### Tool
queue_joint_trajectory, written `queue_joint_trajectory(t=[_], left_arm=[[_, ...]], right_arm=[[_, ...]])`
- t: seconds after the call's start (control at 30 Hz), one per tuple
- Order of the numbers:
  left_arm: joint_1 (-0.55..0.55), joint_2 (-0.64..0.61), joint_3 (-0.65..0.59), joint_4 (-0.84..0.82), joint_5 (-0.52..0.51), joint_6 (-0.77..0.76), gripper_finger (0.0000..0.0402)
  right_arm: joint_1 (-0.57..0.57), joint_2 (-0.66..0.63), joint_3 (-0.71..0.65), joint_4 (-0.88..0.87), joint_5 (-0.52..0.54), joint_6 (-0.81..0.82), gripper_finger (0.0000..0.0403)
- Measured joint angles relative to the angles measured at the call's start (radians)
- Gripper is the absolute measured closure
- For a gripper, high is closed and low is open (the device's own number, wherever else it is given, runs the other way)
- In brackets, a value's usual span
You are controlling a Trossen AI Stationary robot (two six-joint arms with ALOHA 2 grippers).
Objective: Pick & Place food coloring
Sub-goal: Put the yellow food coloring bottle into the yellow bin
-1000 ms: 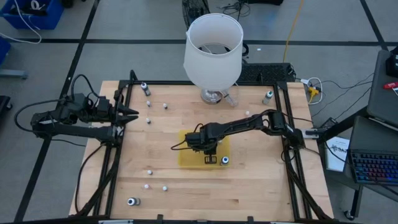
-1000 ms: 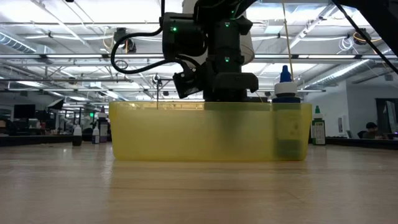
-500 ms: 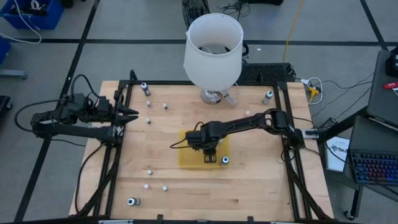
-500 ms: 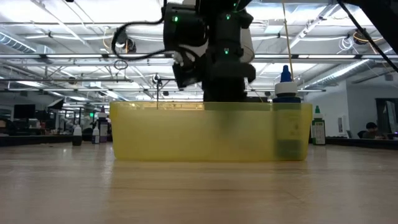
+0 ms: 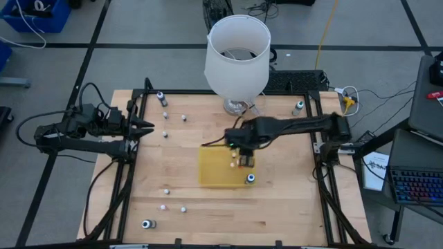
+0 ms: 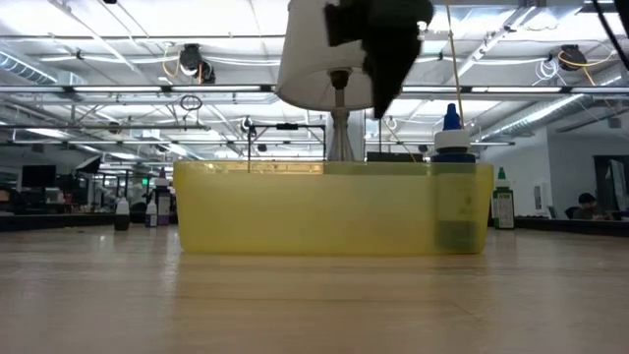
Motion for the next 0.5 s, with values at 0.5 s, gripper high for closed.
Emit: queue_joint_trajectory(t=[0.5], left_arm=[[0.000, 0.000, 0.000, 0.000, 0.000, 0.000, 0.0334]], right_arm=[[-0.343, -0.406, -0.533, 0.157, 0.162, 0.042, 0.0147]])
